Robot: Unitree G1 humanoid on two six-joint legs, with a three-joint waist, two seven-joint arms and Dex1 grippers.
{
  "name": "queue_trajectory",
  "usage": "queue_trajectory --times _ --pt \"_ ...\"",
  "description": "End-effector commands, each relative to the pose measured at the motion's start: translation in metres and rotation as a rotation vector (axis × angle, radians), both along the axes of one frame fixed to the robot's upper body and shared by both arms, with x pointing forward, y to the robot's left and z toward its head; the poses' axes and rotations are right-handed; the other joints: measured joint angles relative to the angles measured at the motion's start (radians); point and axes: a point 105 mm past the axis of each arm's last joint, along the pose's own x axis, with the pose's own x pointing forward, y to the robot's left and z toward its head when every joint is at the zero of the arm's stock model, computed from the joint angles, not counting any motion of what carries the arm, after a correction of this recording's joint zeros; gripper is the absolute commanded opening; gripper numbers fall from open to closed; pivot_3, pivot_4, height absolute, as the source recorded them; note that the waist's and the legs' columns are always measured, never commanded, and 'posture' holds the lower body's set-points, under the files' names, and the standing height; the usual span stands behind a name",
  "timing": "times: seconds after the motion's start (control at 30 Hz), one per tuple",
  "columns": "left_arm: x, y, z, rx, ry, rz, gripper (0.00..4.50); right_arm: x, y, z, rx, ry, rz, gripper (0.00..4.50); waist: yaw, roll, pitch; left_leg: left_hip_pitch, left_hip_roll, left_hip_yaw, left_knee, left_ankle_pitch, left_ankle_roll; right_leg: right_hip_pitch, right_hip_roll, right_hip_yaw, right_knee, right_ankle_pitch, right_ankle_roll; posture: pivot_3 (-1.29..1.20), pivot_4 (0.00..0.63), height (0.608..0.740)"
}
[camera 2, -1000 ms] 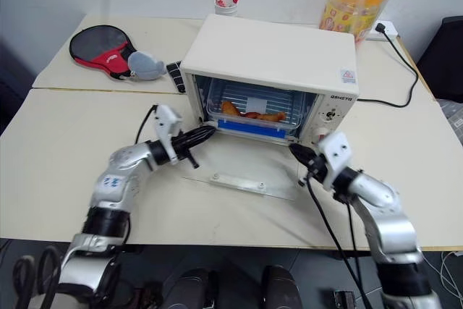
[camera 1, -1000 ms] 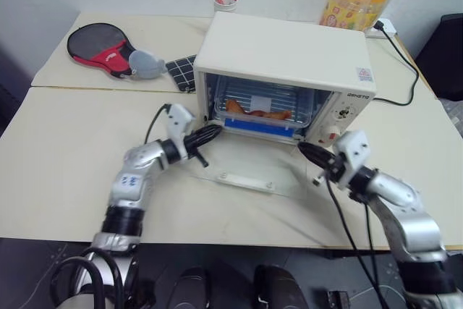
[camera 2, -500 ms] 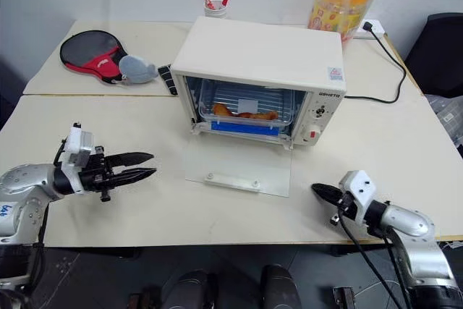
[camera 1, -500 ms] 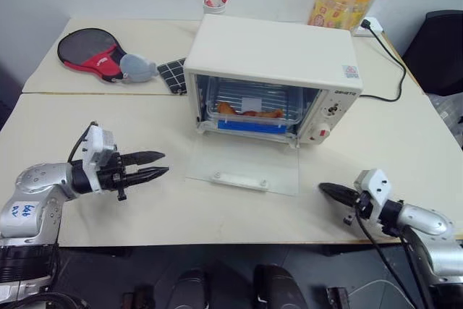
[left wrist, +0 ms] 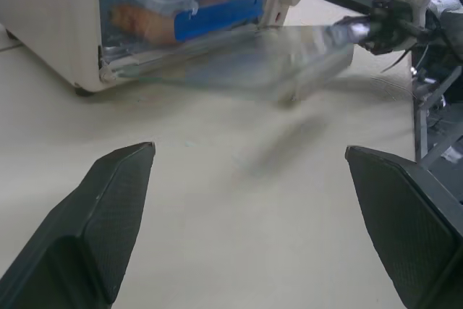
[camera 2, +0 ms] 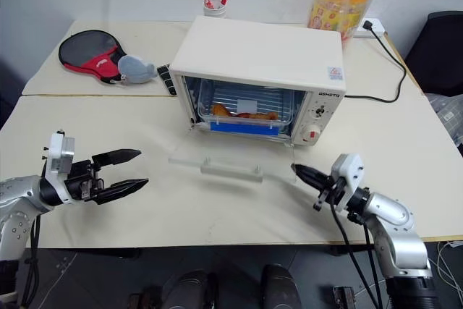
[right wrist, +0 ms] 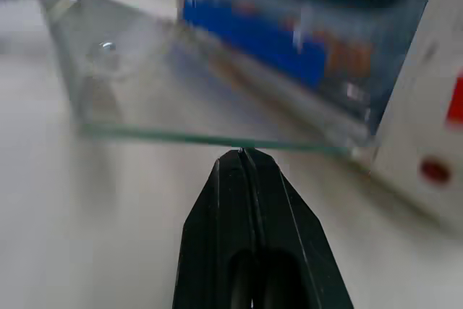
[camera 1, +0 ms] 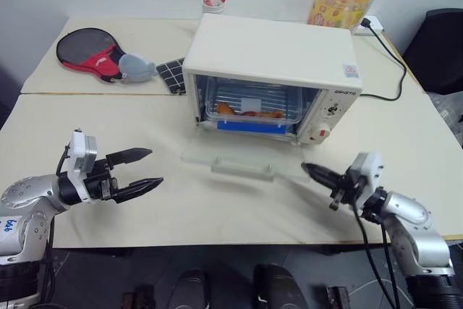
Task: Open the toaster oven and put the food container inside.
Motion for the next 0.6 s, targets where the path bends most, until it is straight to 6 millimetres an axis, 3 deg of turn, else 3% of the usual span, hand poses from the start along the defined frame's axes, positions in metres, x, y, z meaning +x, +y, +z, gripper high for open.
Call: queue_trajectory --times 0.03,0.2,0.4,0.5,0.6 --pt "-0.001 -0.004 0.013 -0.031 -0.042 -0.006 4.47 -0.001 0.002 0.034 0.093 -0.086 0.002 0.0 0.003 0.0 0.0 0.0 0.0 0.0 0.0 0.0 0.0 0.0 0.0 0.0 0.0 0.0 0.0 0.0 0.15 0.74" --pt "0.008 -0.016 0.019 -0.067 -0.07 -0.018 4.47 0.018 0.005 0.058 0.179 -0.13 -0.041 0.0 0.007 0.0 0.0 0.0 -0.001 0.0 0.001 0.0 0.001 0.0 0.0 0.0 0.0 0.0 0.0 0.0 0.15 0.74" --pt "0.015 -0.023 0.019 -0.045 -0.127 -0.028 4.47 0.024 0.007 0.063 0.158 -0.138 -0.028 0.0 0.005 0.0 0.0 -0.002 -0.002 0.0 0.0 0.0 0.001 -0.001 0.0 -0.001 -0.001 0.0 0.0 0.0 0.15 0.74" --pt "0.015 -0.02 0.009 0.033 -0.148 -0.035 4.47 0.007 -0.003 0.055 0.09 -0.123 -0.005 0.0 0.007 0.0 0.0 -0.003 -0.002 0.001 0.0 0.0 0.001 -0.001 0.001 -0.002 -0.001 0.0 0.0 0.0 0.15 0.74" --pt "0.014 -0.01 -0.006 0.104 -0.131 -0.013 4.5 -0.023 -0.007 0.032 -0.058 -0.075 0.077 0.6 0.013 0.0 0.0 -0.003 -0.002 0.001 0.0 -0.001 0.002 -0.001 0.001 -0.003 -0.002 0.0 0.0 0.0 0.15 0.74"
